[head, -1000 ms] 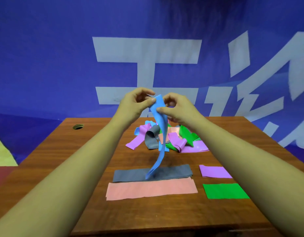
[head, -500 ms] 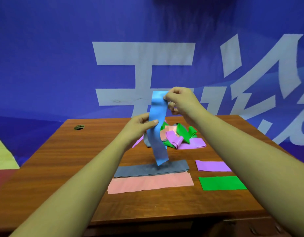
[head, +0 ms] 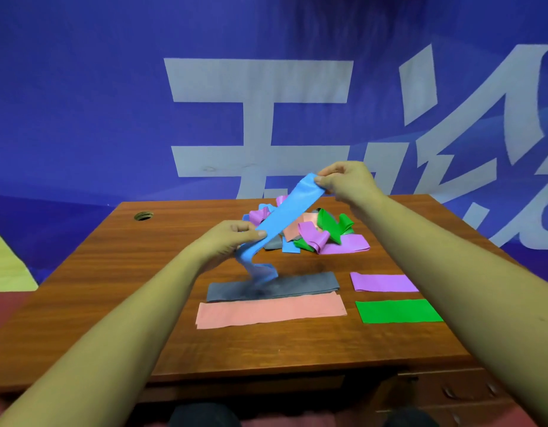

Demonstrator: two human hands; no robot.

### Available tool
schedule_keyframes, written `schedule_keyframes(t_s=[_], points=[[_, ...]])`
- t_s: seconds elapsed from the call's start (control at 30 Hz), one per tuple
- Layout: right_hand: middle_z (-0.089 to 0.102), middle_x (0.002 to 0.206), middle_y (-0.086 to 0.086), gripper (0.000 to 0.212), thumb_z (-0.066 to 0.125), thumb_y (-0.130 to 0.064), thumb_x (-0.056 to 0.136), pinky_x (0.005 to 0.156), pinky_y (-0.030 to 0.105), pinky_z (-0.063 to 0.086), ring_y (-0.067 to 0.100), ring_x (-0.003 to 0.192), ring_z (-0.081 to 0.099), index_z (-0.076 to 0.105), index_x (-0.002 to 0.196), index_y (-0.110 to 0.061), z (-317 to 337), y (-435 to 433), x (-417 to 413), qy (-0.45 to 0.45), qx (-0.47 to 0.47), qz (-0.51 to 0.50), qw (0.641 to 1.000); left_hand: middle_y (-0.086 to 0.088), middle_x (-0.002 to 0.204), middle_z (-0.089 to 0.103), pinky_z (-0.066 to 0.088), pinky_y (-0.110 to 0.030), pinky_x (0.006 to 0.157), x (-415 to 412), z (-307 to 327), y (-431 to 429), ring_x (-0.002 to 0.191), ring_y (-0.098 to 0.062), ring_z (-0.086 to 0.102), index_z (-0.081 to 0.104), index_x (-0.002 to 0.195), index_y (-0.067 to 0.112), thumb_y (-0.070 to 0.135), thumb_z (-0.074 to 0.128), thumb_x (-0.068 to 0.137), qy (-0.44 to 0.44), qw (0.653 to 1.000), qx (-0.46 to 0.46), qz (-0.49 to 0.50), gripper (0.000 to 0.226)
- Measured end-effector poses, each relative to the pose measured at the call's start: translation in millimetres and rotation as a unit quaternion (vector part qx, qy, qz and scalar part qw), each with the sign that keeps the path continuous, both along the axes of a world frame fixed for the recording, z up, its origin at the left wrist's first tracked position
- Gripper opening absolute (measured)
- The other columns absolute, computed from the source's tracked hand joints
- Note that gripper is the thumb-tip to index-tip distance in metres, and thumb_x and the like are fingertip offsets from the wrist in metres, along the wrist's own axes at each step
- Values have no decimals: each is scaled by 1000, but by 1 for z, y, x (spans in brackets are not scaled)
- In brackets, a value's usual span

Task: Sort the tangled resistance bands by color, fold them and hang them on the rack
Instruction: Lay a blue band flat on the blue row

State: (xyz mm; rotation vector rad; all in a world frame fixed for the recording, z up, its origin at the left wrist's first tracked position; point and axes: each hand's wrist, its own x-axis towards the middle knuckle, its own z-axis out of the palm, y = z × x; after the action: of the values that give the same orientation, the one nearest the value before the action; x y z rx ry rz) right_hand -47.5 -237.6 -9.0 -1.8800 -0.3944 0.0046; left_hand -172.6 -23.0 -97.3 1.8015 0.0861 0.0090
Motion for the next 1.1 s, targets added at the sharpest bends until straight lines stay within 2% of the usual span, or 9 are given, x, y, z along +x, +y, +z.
schedule_keyframes(t_s=[0.13, 0.2, 0.33, 0.47, 0.63, 0.7, 0.83, 0.93, 1.1], points=[[61, 74, 14, 8, 66, 0, 87, 35, 10, 36, 7, 45, 59, 64, 94, -2, -25, -12, 13, 73, 66, -44, 994, -2, 68, 57, 43, -22, 61, -11, -18, 17, 61, -12, 49, 71, 80, 10, 41, 76, 74, 67, 996, 14, -49, 33], [63, 82, 17, 4, 68, -5, 87, 39, 14, 37, 19, 58, 56, 65, 90, -6, -38, -16, 19, 84, 53, -62, 993, -1, 73, 62, 43, -20, 64, -15, -25, 26, 66, -11, 52, 74, 87, 6, 42, 76, 74, 90, 994, 34, -47, 39], [61, 79, 13, 14, 67, -6, 87, 53, 25, 40, 19, 63, 52, 63, 75, -12, -59, -24, 25, 103, 66, -97, 988, -4, 83, 67, 47, -20, 71, -24, -42, 45, 76, -12, 59, 71, 93, -1, 36, 76, 77, 117, 992, 44, -35, 40], [63, 82, 13, 21, 65, -1, 85, 59, 29, 45, 25, 76, 58, 60, 69, -13, -84, -35, 28, 153, 75, -107, 980, -4, 72, 63, 45, -20, 59, -32, -56, 58, 65, -13, 54, 68, 85, 7, 10, 62, 91, 128, 990, -42, 49, 9], [60, 70, 13, 18, 67, 1, 84, 42, 20, 39, 12, 38, 55, 57, 72, -8, -119, -34, 23, 205, 31, -114, 972, -9, 84, 66, 49, -22, 61, -30, -70, 61, 69, -14, 62, 67, 99, 7, 9, 63, 92, 134, 954, -169, 208, 9], [57, 66, 14, 15, 70, 1, 80, 41, 18, 39, 13, 38, 53, 59, 72, -5, -135, -30, 21, 197, 9, -125, 972, -9, 83, 66, 51, -20, 58, -25, -77, 62, 66, -12, 61, 67, 99, 8, 7, 65, 90, 125, 936, -202, 259, 9], [63, 76, 10, 19, 75, -4, 74, 70, 29, 45, 21, 76, 58, 62, 62, -12, -163, -19, 27, 145, -63, -128, 979, -10, 87, 64, 47, -25, 58, -16, -98, 70, 65, -15, 54, 65, 95, 10, 11, 71, 86, 105, 927, -95, 346, 11], [61, 74, 10, 34, 76, -7, 75, 70, 29, 42, 22, 77, 55, 54, 52, -19, -173, -9, 32, 106, -119, -122, 980, -9, 79, 60, 44, -25, 57, -11, -106, 74, 57, -15, 50, 62, 96, 10, 11, 68, 86, 95, 919, -17, 383, 11], [65, 80, 12, 36, 74, -11, 81, 71, 28, 40, 25, 81, 57, 52, 53, -19, -186, 3, 44, 50, -180, -116, 975, -4, 84, 63, 43, -28, 63, 2, -113, 79, 71, -18, 56, 61, 98, 16, 13, 65, 83, 78, 914, 87, 388, 16]])
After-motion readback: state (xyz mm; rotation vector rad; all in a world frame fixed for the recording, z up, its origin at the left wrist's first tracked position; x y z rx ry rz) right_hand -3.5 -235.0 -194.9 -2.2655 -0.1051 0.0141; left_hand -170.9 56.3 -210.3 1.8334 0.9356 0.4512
